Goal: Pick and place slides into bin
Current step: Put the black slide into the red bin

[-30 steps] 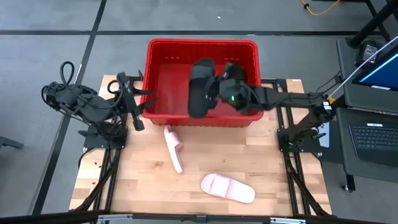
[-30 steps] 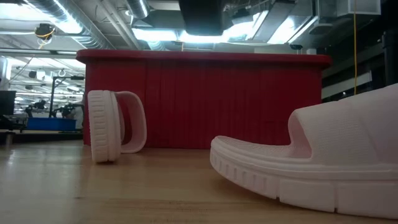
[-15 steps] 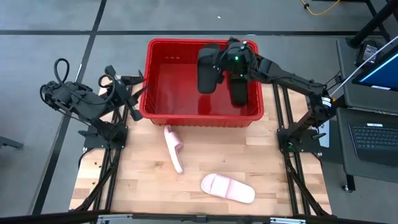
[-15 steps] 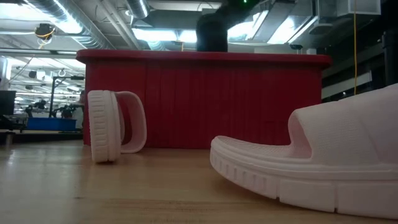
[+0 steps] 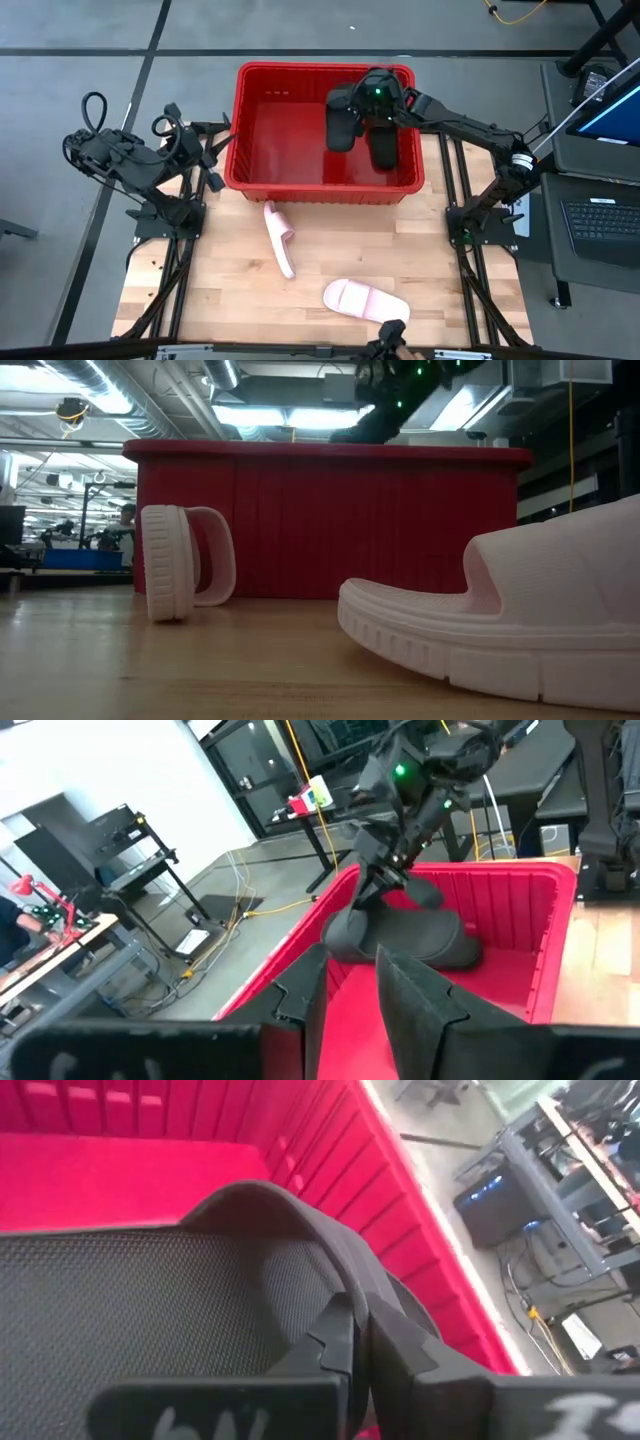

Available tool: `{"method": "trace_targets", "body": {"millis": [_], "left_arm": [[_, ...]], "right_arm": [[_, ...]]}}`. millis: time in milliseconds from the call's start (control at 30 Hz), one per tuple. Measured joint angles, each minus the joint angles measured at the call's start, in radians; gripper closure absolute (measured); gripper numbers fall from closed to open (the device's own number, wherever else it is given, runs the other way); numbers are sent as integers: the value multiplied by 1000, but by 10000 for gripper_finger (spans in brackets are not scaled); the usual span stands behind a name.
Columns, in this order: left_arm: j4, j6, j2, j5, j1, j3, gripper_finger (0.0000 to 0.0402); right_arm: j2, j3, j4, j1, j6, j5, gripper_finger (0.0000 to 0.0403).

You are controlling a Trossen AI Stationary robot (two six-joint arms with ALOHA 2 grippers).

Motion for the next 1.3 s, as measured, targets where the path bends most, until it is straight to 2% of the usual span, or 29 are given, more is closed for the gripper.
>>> {"method": "trace_targets", "body": {"millis": [100,433,600,867,967,1067,1300], "left_arm": [[-5,-1,-2,0,0,-18,319],[-6,-27,-3,-1,0,-33,316],[-6,-47,-2,-1,0,-33,316],[-5,-68,-2,-1,0,-33,315],[-5,-81,-2,-1,0,-33,316],[-3,-82,-2,-1,0,-33,316],[2,-103,-2,-1,0,-33,316]], "right_arm": [[0,-67,75,-18,1,-35,386],[0,-227,170,-71,8,-72,386],[0,-299,273,-87,4,-77,386],[0,-395,345,-121,0,-79,386],[0,-445,434,-135,-1,-131,386],[0,-475,524,-148,-1,-153,386],[0,-487,548,-178,-4,-155,386]]}}
